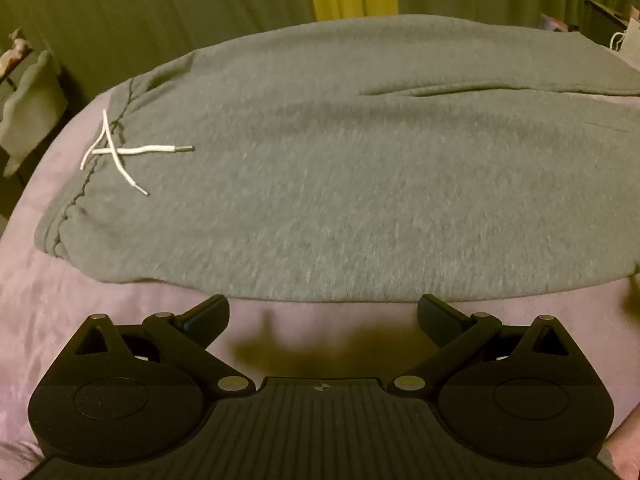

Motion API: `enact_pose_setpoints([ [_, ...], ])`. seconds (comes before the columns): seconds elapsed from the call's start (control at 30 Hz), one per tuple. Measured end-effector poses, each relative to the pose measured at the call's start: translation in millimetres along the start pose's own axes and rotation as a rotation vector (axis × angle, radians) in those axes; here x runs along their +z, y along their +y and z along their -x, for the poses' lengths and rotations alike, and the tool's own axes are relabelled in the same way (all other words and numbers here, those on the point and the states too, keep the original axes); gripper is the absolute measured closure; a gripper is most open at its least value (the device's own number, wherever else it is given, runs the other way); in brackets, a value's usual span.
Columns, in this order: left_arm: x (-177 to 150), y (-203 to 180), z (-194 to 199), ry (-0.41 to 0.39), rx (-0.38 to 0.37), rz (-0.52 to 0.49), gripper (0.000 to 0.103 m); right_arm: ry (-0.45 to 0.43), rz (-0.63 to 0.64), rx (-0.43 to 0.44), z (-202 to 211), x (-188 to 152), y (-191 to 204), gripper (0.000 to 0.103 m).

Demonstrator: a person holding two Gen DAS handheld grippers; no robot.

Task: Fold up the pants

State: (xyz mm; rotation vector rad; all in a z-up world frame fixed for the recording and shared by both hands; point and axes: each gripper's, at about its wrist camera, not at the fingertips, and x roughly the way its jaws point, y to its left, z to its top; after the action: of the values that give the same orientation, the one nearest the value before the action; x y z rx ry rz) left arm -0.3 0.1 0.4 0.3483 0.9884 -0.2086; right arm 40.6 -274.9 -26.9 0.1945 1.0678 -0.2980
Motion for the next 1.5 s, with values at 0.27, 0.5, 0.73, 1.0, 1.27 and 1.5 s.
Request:
enact_pose_setpoints([
  [0.27,-3.6,-0.9,-1.7,-0.002,-0.005,-0.001,0.0,0.003,0.003,0.004,1.7,2.9,3.1,0.004],
  [0.5,-2.6,0.9,-2.9,0.015,-0.005,-0.003,0.0,0.007,0.003,0.0,-3.1,5.3,0.2,0.004],
  [0.73,-2.8,0.3,-3.5,0.019,-0.005,-0.004,0.0,0.005,0.003,0.0,-3.9,1.3,0.4,0.004],
  [1.0,-3.3,0.4,-4.0,0.021,-0.006,-0.004,0.0,0.011,0.003,-0.003,-6.2,1.0,0.7,0.004],
  [1.27,-4.5,0.2,-4.5,0.026,-0.003,-0.006,0.0,0.016,0.003,-0.007,-7.1,1.6,1.6,0.004],
  [1.5,-3.9,0.4,-4.5,0.027,-0.003,-0.007,0.0,0.017,0.003,-0.005,-7.4,1.5,1.2,0.004],
])
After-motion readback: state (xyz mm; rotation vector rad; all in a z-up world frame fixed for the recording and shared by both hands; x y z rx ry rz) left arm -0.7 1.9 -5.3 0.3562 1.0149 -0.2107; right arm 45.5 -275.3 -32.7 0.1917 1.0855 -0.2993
